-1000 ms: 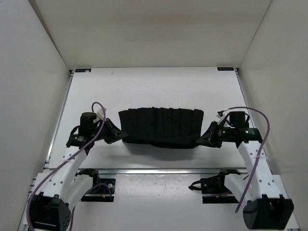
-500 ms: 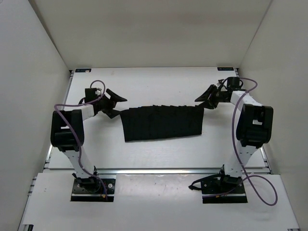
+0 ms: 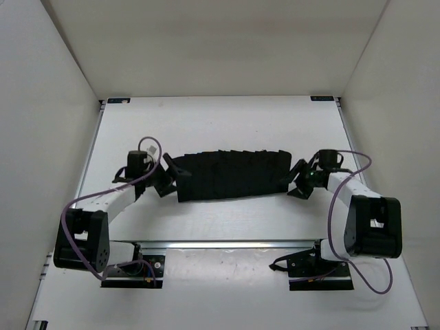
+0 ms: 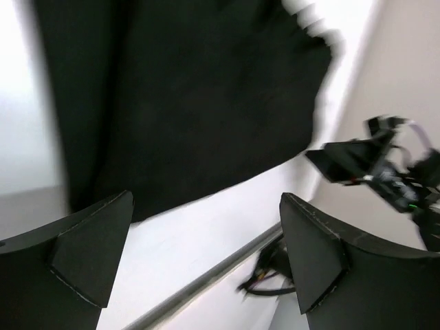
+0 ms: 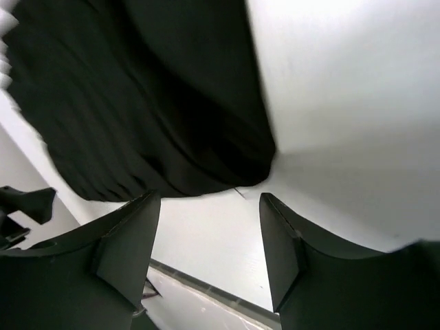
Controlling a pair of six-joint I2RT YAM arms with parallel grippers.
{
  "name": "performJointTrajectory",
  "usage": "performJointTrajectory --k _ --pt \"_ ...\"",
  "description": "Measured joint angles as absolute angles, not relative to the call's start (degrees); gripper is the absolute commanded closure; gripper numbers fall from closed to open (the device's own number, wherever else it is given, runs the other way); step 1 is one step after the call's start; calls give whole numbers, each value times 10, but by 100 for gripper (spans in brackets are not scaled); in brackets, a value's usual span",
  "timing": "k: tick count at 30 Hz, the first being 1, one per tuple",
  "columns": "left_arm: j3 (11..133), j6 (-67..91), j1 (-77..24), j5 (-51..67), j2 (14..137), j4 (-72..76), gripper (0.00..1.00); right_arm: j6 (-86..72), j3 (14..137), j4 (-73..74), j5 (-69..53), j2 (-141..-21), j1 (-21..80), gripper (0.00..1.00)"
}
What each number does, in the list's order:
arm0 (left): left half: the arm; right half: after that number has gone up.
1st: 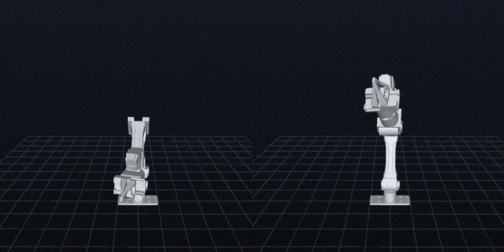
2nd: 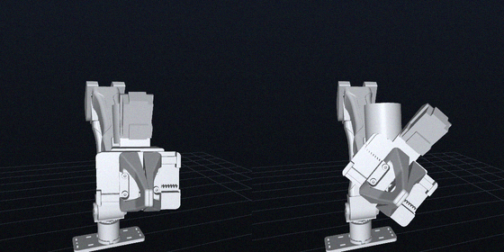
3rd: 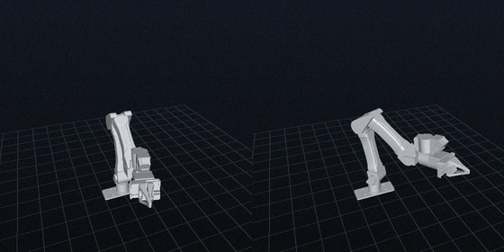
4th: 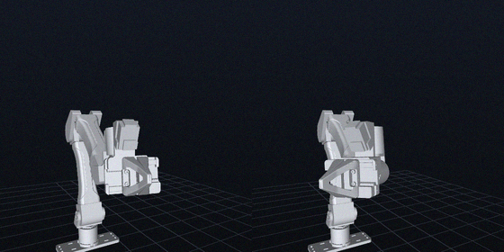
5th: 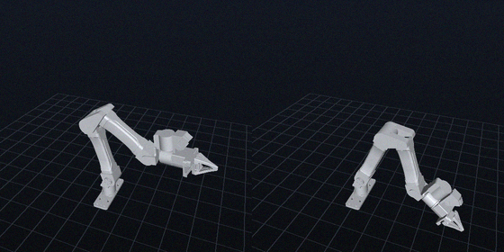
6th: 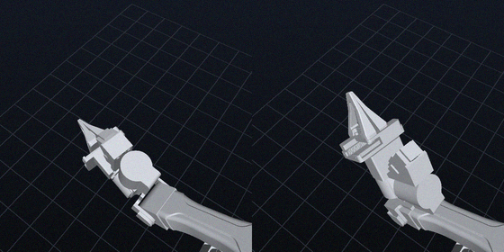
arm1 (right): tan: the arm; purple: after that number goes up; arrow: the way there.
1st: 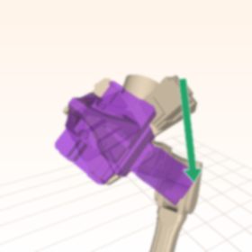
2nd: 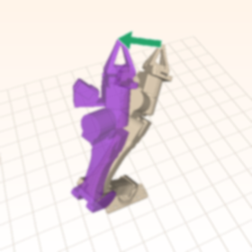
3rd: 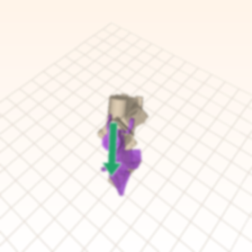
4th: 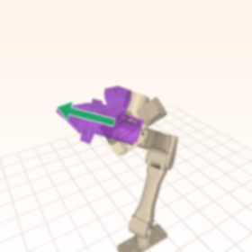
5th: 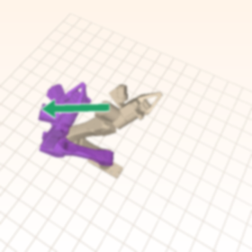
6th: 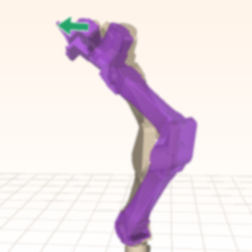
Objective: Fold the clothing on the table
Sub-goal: Fold the skirt
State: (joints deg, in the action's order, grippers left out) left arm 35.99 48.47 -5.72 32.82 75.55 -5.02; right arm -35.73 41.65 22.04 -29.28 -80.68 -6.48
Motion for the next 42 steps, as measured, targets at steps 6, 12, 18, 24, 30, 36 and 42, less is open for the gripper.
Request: performJointTrajectory --k 6,12,18,24,30,36,42 --pt "275 496 -93 249 744 -90 1 -464 312 132 -266 -778 -12 44" --pt "275 521 -114 194 741 -69 1 -583 267 25 -227 -764 -9 46" --pt "291 530 -139 164 765 -54 5 -644 252 -13 -182 -763 -17 66" --pt "330 525 -160 155 817 -38 5 -606 258 -2 -144 -774 -30 100" --pt "316 527 -157 177 827 19 8 -474 379 52 -108 -794 10 100" --pt "305 513 -149 210 853 47 41 -421 401 61 -94 -781 40 100" --pt "306 497 -157 233 867 34 63 -400 401 83 -89 -781 35 100"
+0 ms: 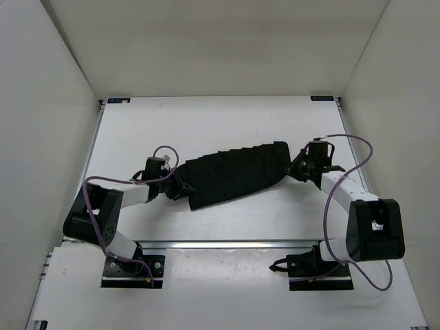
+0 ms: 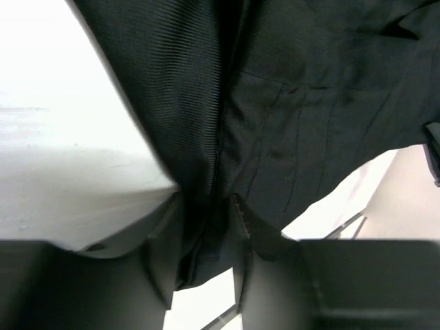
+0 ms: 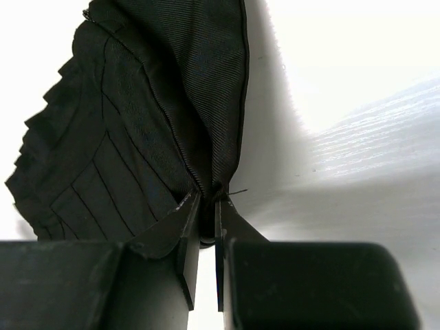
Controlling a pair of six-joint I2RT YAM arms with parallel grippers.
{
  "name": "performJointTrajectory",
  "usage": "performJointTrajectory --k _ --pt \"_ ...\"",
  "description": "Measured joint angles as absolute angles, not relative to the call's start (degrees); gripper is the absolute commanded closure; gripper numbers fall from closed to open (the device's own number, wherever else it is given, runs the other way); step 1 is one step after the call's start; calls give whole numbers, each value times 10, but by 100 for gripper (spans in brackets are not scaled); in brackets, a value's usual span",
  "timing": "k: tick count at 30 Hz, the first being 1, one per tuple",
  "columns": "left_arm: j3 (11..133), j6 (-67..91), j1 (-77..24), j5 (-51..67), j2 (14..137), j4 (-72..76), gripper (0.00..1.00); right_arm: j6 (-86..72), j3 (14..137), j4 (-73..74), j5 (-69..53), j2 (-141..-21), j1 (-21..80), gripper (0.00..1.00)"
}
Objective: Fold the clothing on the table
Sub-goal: Fold the skirt
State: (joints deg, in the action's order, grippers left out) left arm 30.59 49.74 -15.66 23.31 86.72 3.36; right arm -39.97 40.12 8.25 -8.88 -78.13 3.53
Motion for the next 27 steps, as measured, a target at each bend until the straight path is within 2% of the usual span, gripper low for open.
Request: performJointTrajectory --k 4,7,12,19,27 --pt "306 490 -158 238 875 30 67 -372 421 107 -99 -782 35 100" --pt "313 488 -162 245 885 29 68 -334 481 142 -102 -794 59 100" --pt "332 485 -170 250 900 17 68 -267 612 152 -110 -835 195 100" --pt "347 479 -171 261 916 6 73 -249 665 138 -125 -934 421 100" --pt "338 470 -166 265 910 6 73 -252 761 164 -128 -1105 520 100"
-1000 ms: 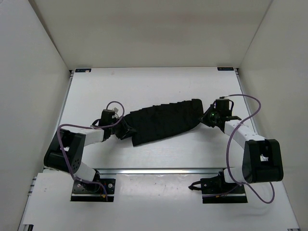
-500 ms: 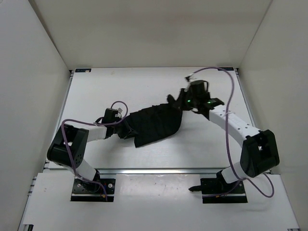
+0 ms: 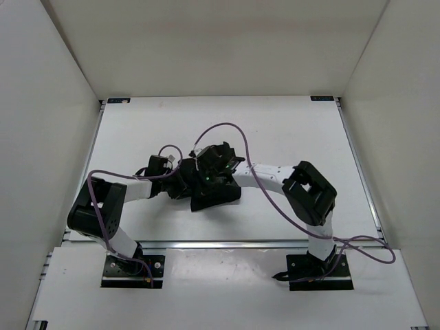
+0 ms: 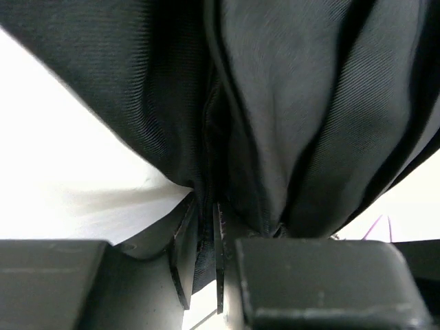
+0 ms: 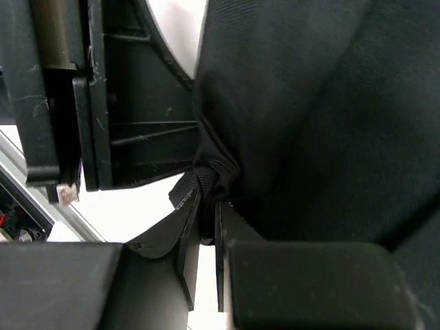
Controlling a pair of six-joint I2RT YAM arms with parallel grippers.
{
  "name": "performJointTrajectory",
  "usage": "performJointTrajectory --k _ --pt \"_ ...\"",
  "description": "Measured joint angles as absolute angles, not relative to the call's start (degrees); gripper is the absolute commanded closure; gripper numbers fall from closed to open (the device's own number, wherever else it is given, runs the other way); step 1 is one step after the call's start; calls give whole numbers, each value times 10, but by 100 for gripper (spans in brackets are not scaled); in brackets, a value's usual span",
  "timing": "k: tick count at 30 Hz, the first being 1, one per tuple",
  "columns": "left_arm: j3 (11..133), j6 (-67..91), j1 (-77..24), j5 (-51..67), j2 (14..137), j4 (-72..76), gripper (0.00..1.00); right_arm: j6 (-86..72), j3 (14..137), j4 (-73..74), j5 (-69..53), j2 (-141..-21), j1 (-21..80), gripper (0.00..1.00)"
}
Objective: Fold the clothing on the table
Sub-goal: Fold the skirt
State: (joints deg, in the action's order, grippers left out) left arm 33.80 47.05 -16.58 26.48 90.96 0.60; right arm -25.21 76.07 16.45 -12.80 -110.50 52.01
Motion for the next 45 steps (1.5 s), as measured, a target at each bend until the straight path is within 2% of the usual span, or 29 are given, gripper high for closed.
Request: performJointTrajectory --k 5,6,7,11,13,14,16,22,27,29,32,33,38,42,43,44,45 --pt "334 460 -157 270 902 -4 68 -251 797 181 -131 -1131 532 100" --pt "334 458 -156 272 901 -4 64 -250 804 185 -132 -1134 532 100" --pt "334 456 -155 275 901 -4 62 -249 810 189 -136 -1137 532 97" --pt "323 455 -141 287 891 -2 61 -241 827 203 -165 -1143 527 80" --pt "321 454 -138 293 891 -2 61 -235 827 207 -181 -1143 529 76" --pt "321 454 -137 295 891 -3 60 -233 828 209 -186 -1142 531 71" --pt "320 453 -136 299 891 -1 60 -229 827 214 -199 -1136 533 72" --pt "314 453 -133 310 892 7 60 -232 773 217 -238 -1032 533 73" --pt "312 453 -132 312 892 11 59 -237 760 205 -263 -972 508 60" --pt "312 453 -132 312 892 11 58 -237 761 206 -270 -976 499 63" --pt "312 454 -132 314 892 12 59 -241 757 215 -252 -985 492 96" --pt "312 454 -132 314 892 12 59 -246 748 206 -248 -985 489 100" --pt "310 455 -132 315 891 16 59 -284 646 138 -280 -981 451 100" --pt "310 454 -131 318 891 14 59 -298 632 110 -297 -1035 431 99" --pt "311 453 -128 321 890 9 56 -299 638 111 -297 -1051 432 100" --pt "313 451 -124 323 888 -1 9 -300 648 116 -292 -1067 435 100" --pt "317 447 -121 328 884 -14 1 -301 661 123 -286 -1082 439 100"
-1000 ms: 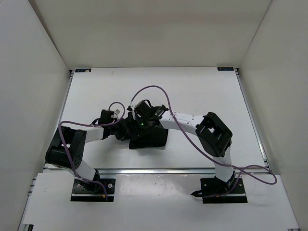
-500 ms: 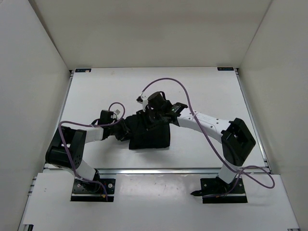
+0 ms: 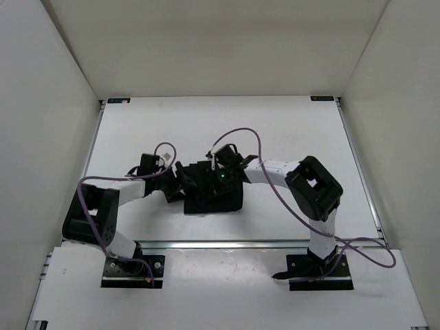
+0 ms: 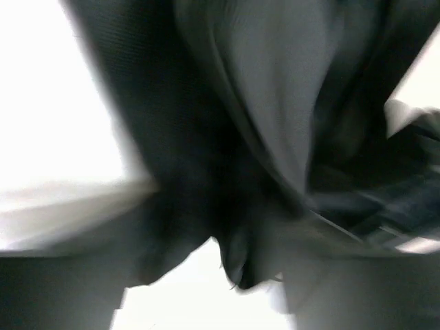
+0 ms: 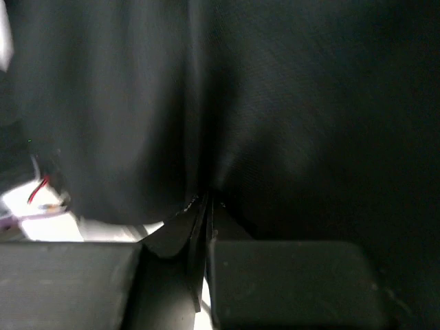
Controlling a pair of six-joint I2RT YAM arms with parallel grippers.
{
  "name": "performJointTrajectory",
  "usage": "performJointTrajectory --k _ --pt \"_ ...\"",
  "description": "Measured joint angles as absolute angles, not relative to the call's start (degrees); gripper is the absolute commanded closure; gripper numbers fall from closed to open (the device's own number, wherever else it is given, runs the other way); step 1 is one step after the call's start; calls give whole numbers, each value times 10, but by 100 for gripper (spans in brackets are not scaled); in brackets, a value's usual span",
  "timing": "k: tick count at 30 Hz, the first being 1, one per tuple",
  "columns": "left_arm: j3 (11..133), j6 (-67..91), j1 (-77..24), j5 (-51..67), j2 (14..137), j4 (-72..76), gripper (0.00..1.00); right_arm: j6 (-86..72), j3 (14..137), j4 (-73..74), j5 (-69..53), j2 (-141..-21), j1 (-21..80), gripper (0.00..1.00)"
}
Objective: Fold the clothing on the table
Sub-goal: Fold the skirt
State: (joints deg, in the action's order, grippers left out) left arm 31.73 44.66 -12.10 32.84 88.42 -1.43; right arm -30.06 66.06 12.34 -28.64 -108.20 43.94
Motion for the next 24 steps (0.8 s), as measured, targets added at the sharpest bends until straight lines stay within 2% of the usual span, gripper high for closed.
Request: performJointTrajectory --k 1,12,17,22,24 --pt "327 453 -117 353 875 -26 1 -303 680 135 -276 -1100 445 100" --pt "385 431 -39 271 676 -181 2 -386 818 231 -136 -1178 485 100" --pt "421 422 -29 268 660 -203 1 -360 847 286 -108 -1186 433 100" --pt "408 419 -28 289 662 -210 1 -326 858 310 -117 -1181 359 99" --pt "405 413 -26 305 662 -217 2 -321 877 323 -126 -1174 347 95"
